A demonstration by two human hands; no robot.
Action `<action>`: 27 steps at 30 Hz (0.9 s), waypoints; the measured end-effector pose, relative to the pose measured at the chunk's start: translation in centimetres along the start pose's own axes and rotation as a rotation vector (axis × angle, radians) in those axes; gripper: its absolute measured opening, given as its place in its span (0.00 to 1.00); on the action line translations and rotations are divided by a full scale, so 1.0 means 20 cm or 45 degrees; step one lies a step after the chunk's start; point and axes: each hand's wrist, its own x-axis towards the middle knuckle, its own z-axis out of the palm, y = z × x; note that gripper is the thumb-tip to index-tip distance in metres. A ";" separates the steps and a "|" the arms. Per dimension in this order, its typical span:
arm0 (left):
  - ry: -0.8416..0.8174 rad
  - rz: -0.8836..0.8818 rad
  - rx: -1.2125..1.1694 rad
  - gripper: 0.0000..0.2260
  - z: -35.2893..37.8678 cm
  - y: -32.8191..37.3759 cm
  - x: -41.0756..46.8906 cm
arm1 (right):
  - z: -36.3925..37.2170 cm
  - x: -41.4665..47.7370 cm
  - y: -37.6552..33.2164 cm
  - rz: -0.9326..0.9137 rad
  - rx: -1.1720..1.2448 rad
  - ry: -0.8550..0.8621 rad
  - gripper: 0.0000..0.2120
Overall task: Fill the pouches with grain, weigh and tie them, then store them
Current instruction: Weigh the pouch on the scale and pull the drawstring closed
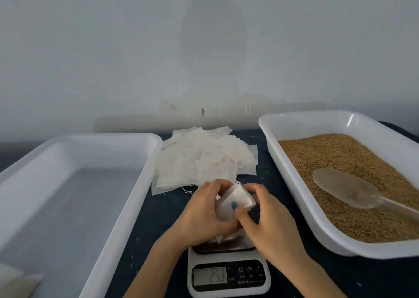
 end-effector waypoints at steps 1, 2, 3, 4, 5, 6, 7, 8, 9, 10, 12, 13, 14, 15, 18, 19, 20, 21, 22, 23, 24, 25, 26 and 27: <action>-0.016 -0.004 -0.006 0.28 -0.01 -0.01 -0.01 | 0.01 -0.01 0.00 0.015 0.029 0.012 0.21; -0.022 -0.012 -0.010 0.32 -0.03 -0.02 -0.02 | 0.01 -0.01 0.00 0.031 0.054 0.022 0.22; -0.022 -0.022 -0.006 0.35 -0.04 -0.04 -0.03 | 0.01 -0.02 0.00 0.036 0.076 0.033 0.23; -0.019 -0.040 -0.016 0.36 -0.06 -0.05 -0.05 | 0.01 -0.03 0.01 0.039 0.093 0.039 0.24; -0.011 -0.068 -0.054 0.36 -0.07 -0.06 -0.06 | 0.01 -0.04 0.01 0.034 0.102 0.046 0.24; 0.004 -0.103 -0.119 0.34 -0.08 -0.06 -0.06 | 0.00 -0.04 0.01 0.024 0.095 0.048 0.24; 0.030 -0.129 -0.175 0.31 -0.09 -0.06 -0.06 | 0.00 -0.04 0.02 0.026 0.090 0.051 0.23; 0.065 -0.141 -0.198 0.29 -0.11 -0.07 -0.06 | -0.01 -0.04 0.01 0.035 0.094 0.055 0.23; 0.098 -0.139 -0.181 0.27 -0.12 -0.07 -0.06 | -0.01 -0.04 0.02 0.045 0.110 0.064 0.23; 0.123 -0.133 -0.154 0.25 -0.13 -0.08 -0.06 | -0.01 -0.03 0.02 0.055 0.124 0.075 0.23; 0.151 -0.131 -0.112 0.24 -0.14 -0.08 -0.06 | -0.02 -0.03 0.02 0.069 0.149 0.097 0.23; 0.154 -0.131 -0.102 0.24 -0.14 -0.08 -0.06 | -0.02 -0.03 0.02 0.070 0.164 0.103 0.23; 0.151 -0.128 -0.103 0.24 -0.14 -0.08 -0.06 | -0.02 -0.03 0.02 0.071 0.178 0.107 0.22; 0.136 -0.121 -0.117 0.23 -0.13 -0.07 -0.05 | -0.02 -0.03 0.02 0.067 0.198 0.110 0.22; 0.027 -0.098 -0.211 0.24 -0.10 -0.03 -0.04 | -0.02 -0.02 0.00 0.015 0.279 0.119 0.18; -0.011 -0.088 -0.214 0.25 -0.10 -0.01 -0.04 | -0.03 -0.01 -0.02 -0.025 0.299 0.117 0.18; -0.034 -0.074 -0.196 0.25 -0.09 0.02 -0.04 | -0.04 0.00 -0.03 -0.074 0.311 0.108 0.17; -0.035 -0.059 -0.167 0.25 -0.09 0.04 -0.05 | -0.06 0.02 -0.05 -0.129 0.314 0.090 0.17; -0.012 -0.051 -0.146 0.24 -0.10 0.07 -0.05 | -0.07 0.03 -0.07 -0.187 0.306 0.061 0.17; 0.028 -0.048 -0.133 0.24 -0.11 0.10 -0.07 | -0.09 0.04 -0.10 -0.242 0.289 0.013 0.18; 0.080 -0.046 -0.114 0.23 -0.12 0.12 -0.09 | -0.11 0.06 -0.12 -0.292 0.267 -0.049 0.18; 0.148 -0.045 -0.074 0.23 -0.15 0.16 -0.11 | -0.14 0.08 -0.15 -0.337 0.247 -0.116 0.19; 0.221 -0.045 -0.012 0.22 -0.17 0.19 -0.15 | -0.16 0.09 -0.18 -0.382 0.237 -0.175 0.20; 0.294 -0.039 0.064 0.21 -0.20 0.23 -0.19 | -0.18 0.11 -0.21 -0.427 0.238 -0.215 0.20</action>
